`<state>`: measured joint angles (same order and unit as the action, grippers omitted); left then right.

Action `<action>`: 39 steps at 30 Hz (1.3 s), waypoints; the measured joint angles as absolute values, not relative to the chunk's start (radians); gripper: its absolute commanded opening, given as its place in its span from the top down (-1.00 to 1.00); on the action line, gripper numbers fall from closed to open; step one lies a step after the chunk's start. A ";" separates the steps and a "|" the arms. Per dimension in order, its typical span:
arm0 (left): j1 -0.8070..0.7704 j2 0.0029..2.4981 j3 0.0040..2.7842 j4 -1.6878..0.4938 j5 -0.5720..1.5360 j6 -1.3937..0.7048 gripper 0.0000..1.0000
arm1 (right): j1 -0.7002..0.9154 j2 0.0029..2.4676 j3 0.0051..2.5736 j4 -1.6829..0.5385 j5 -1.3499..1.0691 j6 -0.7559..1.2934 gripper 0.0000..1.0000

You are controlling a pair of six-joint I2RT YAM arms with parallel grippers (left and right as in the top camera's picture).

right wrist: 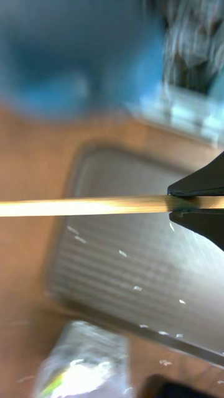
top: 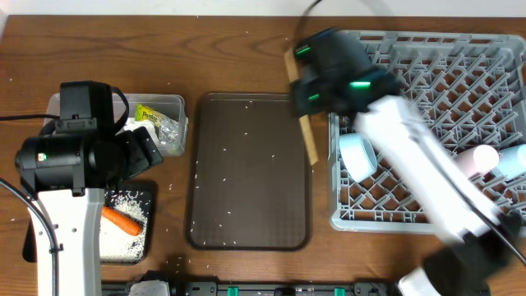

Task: Sort waste into correct bins and load items into the dishwasher rack
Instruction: 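Place the second chopstick into the dish rack with the right gripper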

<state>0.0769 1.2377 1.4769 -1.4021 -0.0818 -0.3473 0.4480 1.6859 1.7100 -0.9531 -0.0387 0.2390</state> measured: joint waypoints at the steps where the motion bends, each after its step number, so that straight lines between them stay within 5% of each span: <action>1: 0.077 1.238 1.477 -1.402 -0.082 -0.347 -0.96 | 0.402 1.648 1.717 -0.966 -0.037 0.224 0.98; 10: 0.077 1.238 1.477 -1.402 -0.082 -0.347 -0.96 | -0.053 1.645 1.715 -1.056 -0.015 0.044 0.97; 18: 0.077 1.238 1.477 -1.402 -0.082 -0.347 -0.96 | -0.102 1.850 1.706 -1.065 -0.011 -0.080 0.97; 19: 0.077 1.238 1.477 -1.402 -0.082 -0.347 -0.96 | -0.097 1.870 1.704 -1.061 -0.001 -0.084 0.90; 21: 0.077 1.238 1.477 -1.402 -0.082 -0.347 -0.96 | -0.081 1.900 1.702 -1.056 0.040 -0.074 0.18; 22: 0.077 1.238 1.477 -1.402 -0.082 -0.347 -0.96 | -0.075 1.908 1.702 -1.055 0.060 -0.073 0.08; 31: 0.077 1.238 1.477 -1.402 -0.082 -0.347 -0.96 | -0.006 1.828 1.699 -1.069 -0.003 -0.055 -0.26; 32: 0.077 1.238 1.477 -1.402 -0.082 -0.347 -0.95 | 0.007 1.797 1.698 -1.073 -0.047 -0.052 -0.48; 33: 0.077 1.238 1.477 -1.402 -0.082 -0.347 -0.96 | 0.025 1.761 1.698 -1.073 -0.097 -0.046 -0.98; 39: 0.077 1.238 1.477 -1.402 -0.082 -0.347 -0.95 | 0.188 1.512 1.700 -1.058 -0.366 -0.044 -0.99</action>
